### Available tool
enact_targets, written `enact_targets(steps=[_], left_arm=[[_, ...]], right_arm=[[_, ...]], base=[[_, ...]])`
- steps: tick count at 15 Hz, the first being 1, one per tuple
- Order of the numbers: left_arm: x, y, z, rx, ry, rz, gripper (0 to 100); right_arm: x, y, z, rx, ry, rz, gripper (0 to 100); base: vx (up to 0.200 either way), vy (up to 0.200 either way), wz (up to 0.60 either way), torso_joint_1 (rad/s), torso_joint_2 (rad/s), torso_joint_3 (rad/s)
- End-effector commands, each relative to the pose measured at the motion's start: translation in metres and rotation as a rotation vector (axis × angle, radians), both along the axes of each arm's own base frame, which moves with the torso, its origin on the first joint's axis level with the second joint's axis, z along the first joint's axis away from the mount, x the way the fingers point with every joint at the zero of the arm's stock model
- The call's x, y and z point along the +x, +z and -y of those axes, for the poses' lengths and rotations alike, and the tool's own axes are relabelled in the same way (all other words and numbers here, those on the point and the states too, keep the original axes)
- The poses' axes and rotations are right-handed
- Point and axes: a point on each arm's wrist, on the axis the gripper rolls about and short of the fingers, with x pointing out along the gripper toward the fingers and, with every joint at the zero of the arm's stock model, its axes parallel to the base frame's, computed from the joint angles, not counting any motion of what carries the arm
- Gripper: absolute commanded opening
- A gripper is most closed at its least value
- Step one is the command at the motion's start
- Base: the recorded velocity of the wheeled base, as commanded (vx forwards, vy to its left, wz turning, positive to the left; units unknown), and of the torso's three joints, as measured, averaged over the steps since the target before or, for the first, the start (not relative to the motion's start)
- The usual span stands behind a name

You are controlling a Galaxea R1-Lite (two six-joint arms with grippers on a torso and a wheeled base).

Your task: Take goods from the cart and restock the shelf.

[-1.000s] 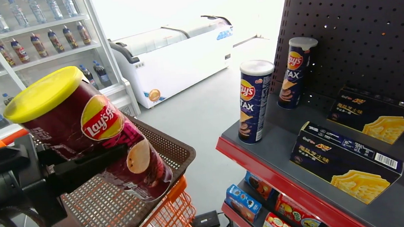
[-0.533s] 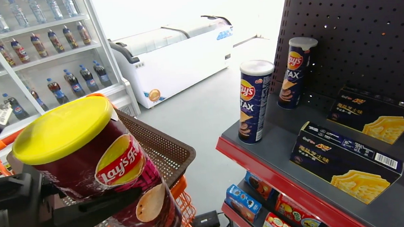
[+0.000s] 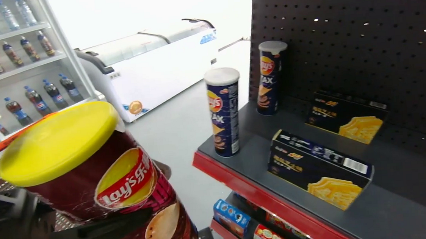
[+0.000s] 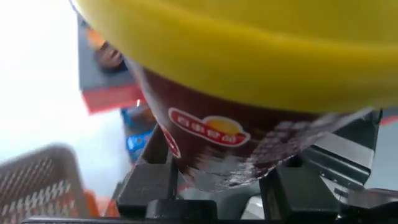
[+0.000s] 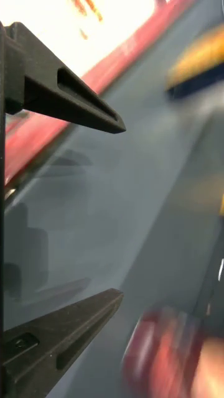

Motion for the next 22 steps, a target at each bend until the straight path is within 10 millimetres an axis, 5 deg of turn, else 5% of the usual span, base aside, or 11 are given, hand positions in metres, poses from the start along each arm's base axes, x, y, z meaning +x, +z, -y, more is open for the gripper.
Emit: enact_targets(steps=[1, 5, 13, 22], left_arm=[[-0.008, 0.003, -0.001, -0.009, -0.032, 0.011, 0], [-0.026, 0.01, -0.008, 0.032, -0.084, 0.021, 0], [-0.027, 0.011, -0.008, 0.044, -0.088, 0.017, 0], [-0.028, 0.004, -0.011, 0.055, -0.079, 0.002, 0]], right_arm=[[0.0, 0.0, 0.0, 0.0, 0.0, -0.001, 100], [0.0, 0.0, 0.0, 0.0, 0.0, -0.001, 100], [0.0, 0.0, 0.0, 0.0, 0.002, -0.001, 100], [0.0, 0.0, 0.0, 0.001, 0.002, -0.001, 100]], base=[[0.0, 0.0, -0.6, 0.007, 0.01, 0.007], [0.0, 0.0, -0.6, 0.004, 0.0, 0.002], [0.0, 0.0, -0.6, 0.005, 0.0, 0.002], [0.0, 0.0, 0.0, 0.0, 0.0, 0.0]])
